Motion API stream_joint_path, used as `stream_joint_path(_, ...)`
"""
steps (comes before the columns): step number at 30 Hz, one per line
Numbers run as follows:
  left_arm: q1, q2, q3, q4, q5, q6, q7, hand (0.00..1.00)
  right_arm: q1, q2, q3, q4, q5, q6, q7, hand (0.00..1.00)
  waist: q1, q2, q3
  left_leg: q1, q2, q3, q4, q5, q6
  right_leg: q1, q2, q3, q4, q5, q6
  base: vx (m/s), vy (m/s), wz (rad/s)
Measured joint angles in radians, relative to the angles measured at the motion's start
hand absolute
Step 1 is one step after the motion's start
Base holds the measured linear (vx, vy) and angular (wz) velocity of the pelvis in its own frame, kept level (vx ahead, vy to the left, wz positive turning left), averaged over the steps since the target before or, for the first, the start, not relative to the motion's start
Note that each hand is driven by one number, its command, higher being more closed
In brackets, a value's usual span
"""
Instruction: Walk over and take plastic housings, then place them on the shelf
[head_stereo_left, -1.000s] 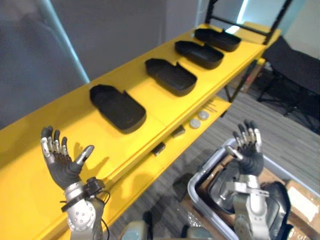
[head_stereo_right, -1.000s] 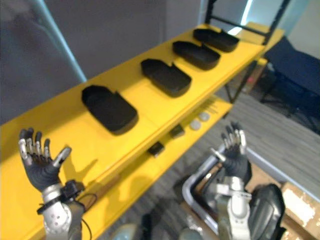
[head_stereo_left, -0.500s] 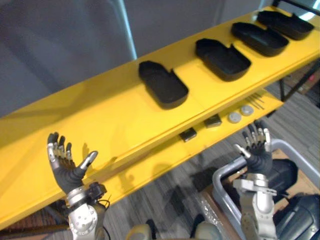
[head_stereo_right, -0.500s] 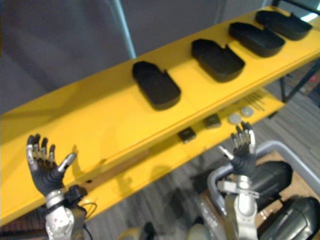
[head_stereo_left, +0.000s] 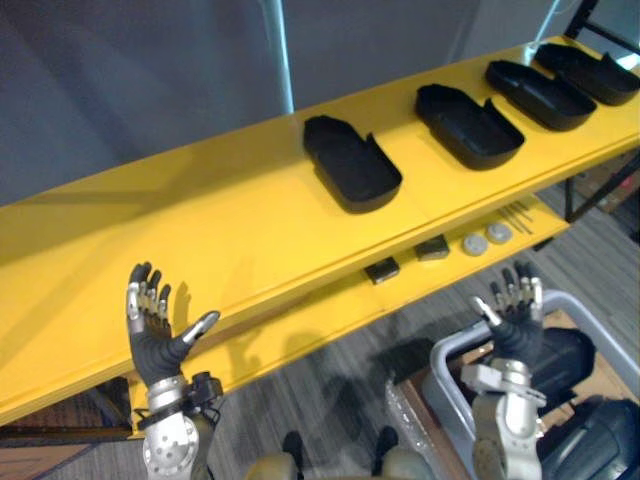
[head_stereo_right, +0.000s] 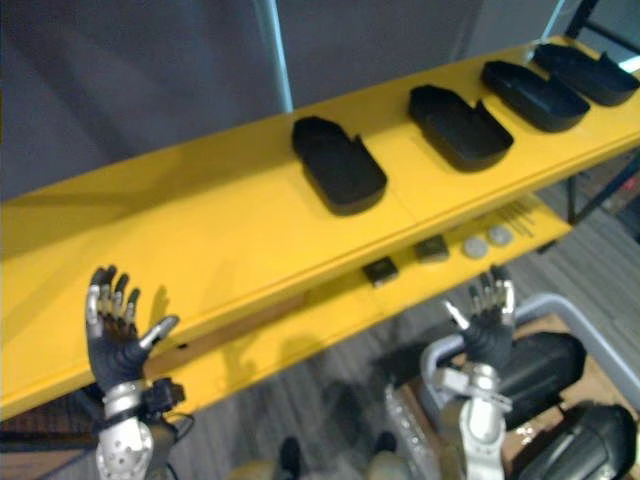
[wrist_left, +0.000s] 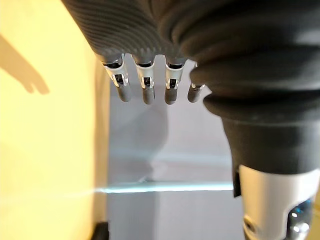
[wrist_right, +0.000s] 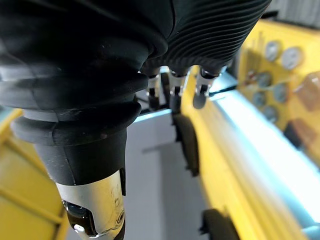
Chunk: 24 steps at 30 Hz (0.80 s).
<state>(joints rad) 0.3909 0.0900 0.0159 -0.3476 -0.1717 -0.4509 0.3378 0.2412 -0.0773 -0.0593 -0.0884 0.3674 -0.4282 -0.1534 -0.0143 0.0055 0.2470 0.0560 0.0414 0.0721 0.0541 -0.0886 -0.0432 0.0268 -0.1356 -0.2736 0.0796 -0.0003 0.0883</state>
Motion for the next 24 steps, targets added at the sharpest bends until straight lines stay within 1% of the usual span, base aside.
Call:
stream_joint_path(3,-0.018,0.001,-0.015,-0.009,-0.019,-0.017,0.003,0.0,0.004,-0.001,0.003,0.019,-0.003,0.0,0.001,0.0,-0.001,0.0,0.0,-0.003,0.01,0.023,0.035,-0.028,-0.005,0.0,0.012,0.025,-0.003,0.001,-0.001,0.03,-0.002,-0.24)
stream_joint_path(4,-0.029,0.001,-0.034,-0.009,-0.019,-0.022,0.004,0.0,0.009,-0.002,0.003,0.027,-0.021,0.001,-0.001,0.0,-0.002,0.0,0.0,-0.007,0.011,0.025,0.046,-0.037,-0.005,0.0,0.016,0.029,-0.004,0.0,-0.002,0.03,0.003,-0.16)
stream_joint_path(8,-0.076,0.002,-0.077,-0.01,-0.018,-0.024,0.01,0.0,0.017,-0.003,0.005,0.031,-0.041,0.004,0.0,0.0,-0.007,0.001,0.001,-0.007,0.013,0.027,0.05,-0.043,-0.004,0.0,0.018,0.038,-0.004,0.0,-0.003,0.01,0.0,-0.01)
stream_joint_path(10,-0.079,0.002,-0.077,-0.012,-0.018,-0.024,0.008,0.0,0.014,-0.005,0.014,0.031,-0.048,0.014,-0.001,0.0,-0.007,0.001,0.001,-0.008,0.014,0.031,0.061,-0.052,-0.004,0.0,0.02,0.058,-0.004,-0.001,-0.003,0.01,0.024,-0.06)
stream_joint_path(13,-0.079,0.007,-0.08,-0.013,-0.011,-0.023,0.004,0.0,0.009,-0.006,0.039,0.033,-0.054,0.015,-0.002,0.0,-0.007,0.001,0.001,-0.007,0.016,0.038,0.063,-0.055,-0.002,-0.003,0.021,0.088,-0.005,-0.001,-0.004,0.01,0.021,-0.06)
stream_joint_path(15,-0.078,0.012,-0.08,-0.013,-0.008,-0.023,0.002,0.0,0.002,-0.008,0.048,0.034,-0.07,0.016,-0.005,0.0,0.0,0.001,0.001,-0.01,0.019,0.048,0.081,-0.065,-0.001,-0.008,0.025,0.108,-0.006,-0.002,-0.004,0.0,0.011,-0.22)
stream_joint_path(17,-0.073,0.011,-0.075,-0.014,-0.008,-0.021,0.002,0.0,-0.013,-0.02,0.066,0.035,-0.068,0.018,-0.016,0.0,0.003,0.002,0.001,-0.028,0.027,0.051,0.156,-0.105,-0.001,-0.019,0.04,0.15,-0.006,-0.001,-0.003,0.0,0.022,-0.54)
stream_joint_path(18,-0.061,0.01,-0.065,-0.013,-0.008,-0.02,0.003,0.0,-0.031,-0.033,0.084,0.037,-0.068,0.021,-0.016,0.0,0.012,0.0,0.004,-0.048,0.035,0.029,0.236,-0.132,0.006,-0.031,0.055,0.199,-0.005,-0.001,-0.003,-0.04,0.031,-1.17)
stream_joint_path(19,-0.042,0.008,-0.053,-0.012,-0.008,-0.018,0.01,0.0,-0.047,-0.045,0.099,0.037,-0.066,0.022,-0.002,0.0,0.027,-0.002,0.01,-0.063,0.033,-0.02,0.325,-0.149,0.017,-0.033,0.069,0.262,-0.009,-0.004,-0.011,-0.06,0.038,-1.39)
stream_joint_path(20,-0.031,0.004,-0.048,-0.012,-0.006,-0.018,0.013,0.0,-0.051,-0.052,0.105,0.037,-0.06,0.022,0.008,0.0,0.031,0.0,0.012,-0.066,0.032,-0.044,0.366,-0.161,0.017,-0.032,0.078,0.293,-0.01,-0.003,-0.017,-0.06,0.066,-1.55)
stream_joint_path(21,-0.011,-0.014,-0.028,-0.012,-0.006,-0.018,0.014,0.0,-0.048,-0.065,0.115,0.037,-0.044,0.022,0.027,0.0,0.032,0.008,0.009,-0.071,0.033,-0.083,0.436,-0.179,0.017,-0.031,0.098,0.346,-0.011,-0.001,-0.024,-0.05,0.091,-1.31)
stream_joint_path(23,-0.004,-0.027,-0.016,-0.013,-0.005,-0.02,0.029,0.0,-0.025,-0.076,0.121,0.037,0.006,0.021,0.061,0.0,0.032,0.012,0.008,-0.07,0.033,-0.091,0.48,-0.189,0.024,-0.04,0.113,0.405,-0.015,0.004,-0.031,-0.03,0.112,-1.1)
stream_joint_path(24,-0.007,-0.027,-0.017,-0.013,-0.003,-0.02,0.034,0.0,-0.017,-0.078,0.121,0.035,0.013,0.02,0.07,0.0,0.025,0.012,0.007,-0.07,0.033,-0.091,0.474,-0.192,0.03,-0.047,0.114,0.413,-0.015,0.006,-0.033,-0.02,0.098,-0.61)
